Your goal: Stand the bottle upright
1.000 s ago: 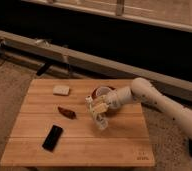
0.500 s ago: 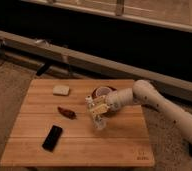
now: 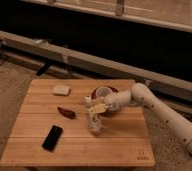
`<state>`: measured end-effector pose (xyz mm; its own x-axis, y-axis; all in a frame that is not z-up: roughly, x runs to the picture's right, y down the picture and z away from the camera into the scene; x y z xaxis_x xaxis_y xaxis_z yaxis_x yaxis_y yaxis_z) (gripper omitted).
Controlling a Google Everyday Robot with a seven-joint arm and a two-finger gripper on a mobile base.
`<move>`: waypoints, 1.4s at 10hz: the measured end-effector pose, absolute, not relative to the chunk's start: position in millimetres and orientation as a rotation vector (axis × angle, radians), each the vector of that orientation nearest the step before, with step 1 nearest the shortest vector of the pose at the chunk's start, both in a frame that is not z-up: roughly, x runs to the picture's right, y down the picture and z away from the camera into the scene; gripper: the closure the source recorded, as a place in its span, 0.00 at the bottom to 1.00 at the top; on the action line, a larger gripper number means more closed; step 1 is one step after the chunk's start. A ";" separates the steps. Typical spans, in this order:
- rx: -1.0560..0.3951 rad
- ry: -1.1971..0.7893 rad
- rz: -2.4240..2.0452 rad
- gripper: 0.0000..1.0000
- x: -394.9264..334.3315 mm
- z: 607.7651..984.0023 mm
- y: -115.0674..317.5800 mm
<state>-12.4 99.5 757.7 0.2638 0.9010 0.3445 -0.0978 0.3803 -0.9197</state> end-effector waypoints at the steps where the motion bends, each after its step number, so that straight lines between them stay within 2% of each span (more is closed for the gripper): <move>1: -0.941 -1.112 0.838 1.00 -10.5 759.4 98.2; 5: -0.921 -1.132 0.796 1.00 -9.0 750.6 102.4; 9: -0.729 -0.996 0.690 1.00 -19.6 718.0 92.7; 10: -0.723 -0.976 0.698 1.00 -20.5 715.7 90.9; 14: -0.748 -0.911 0.743 1.00 -22.8 740.8 105.9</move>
